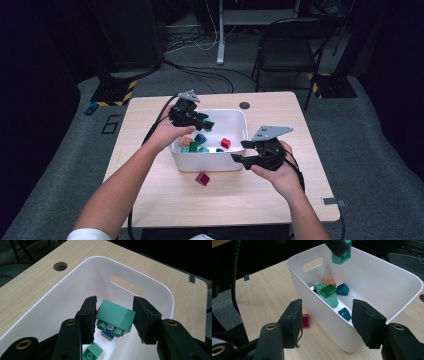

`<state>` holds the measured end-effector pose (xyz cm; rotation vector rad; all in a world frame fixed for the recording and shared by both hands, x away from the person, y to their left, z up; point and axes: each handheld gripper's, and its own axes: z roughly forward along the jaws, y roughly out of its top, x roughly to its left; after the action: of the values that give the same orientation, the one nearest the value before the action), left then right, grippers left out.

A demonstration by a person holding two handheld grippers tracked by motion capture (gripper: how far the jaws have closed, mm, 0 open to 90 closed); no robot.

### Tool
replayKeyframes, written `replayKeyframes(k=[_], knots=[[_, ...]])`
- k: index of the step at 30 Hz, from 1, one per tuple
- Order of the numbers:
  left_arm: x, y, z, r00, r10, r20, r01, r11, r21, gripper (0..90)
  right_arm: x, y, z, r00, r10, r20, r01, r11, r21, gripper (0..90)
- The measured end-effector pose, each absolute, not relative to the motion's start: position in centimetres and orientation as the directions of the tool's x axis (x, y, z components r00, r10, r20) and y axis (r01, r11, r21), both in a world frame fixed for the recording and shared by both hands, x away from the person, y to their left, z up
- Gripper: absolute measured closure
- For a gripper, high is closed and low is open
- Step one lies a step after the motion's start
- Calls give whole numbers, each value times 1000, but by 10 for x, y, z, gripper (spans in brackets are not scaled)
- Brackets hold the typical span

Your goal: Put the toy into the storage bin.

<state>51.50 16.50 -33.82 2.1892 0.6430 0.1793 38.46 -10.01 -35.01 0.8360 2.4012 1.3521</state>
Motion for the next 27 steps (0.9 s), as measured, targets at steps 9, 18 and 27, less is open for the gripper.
replayKeyframes(k=[9,18,27], knots=[[537,150,-359,849,522,-79,402,-543,738,550,385,-99,-351,-801,597,49,354,406,843,417],[549,135,-378,859,508,-72,396,-566,723,550,385,-99,-351,-800,598,48,352,404,844,417],[556,130,-388,846,528,-70,418,-577,702,549,385,-100,-351,-800,599,47,352,404,845,417]])
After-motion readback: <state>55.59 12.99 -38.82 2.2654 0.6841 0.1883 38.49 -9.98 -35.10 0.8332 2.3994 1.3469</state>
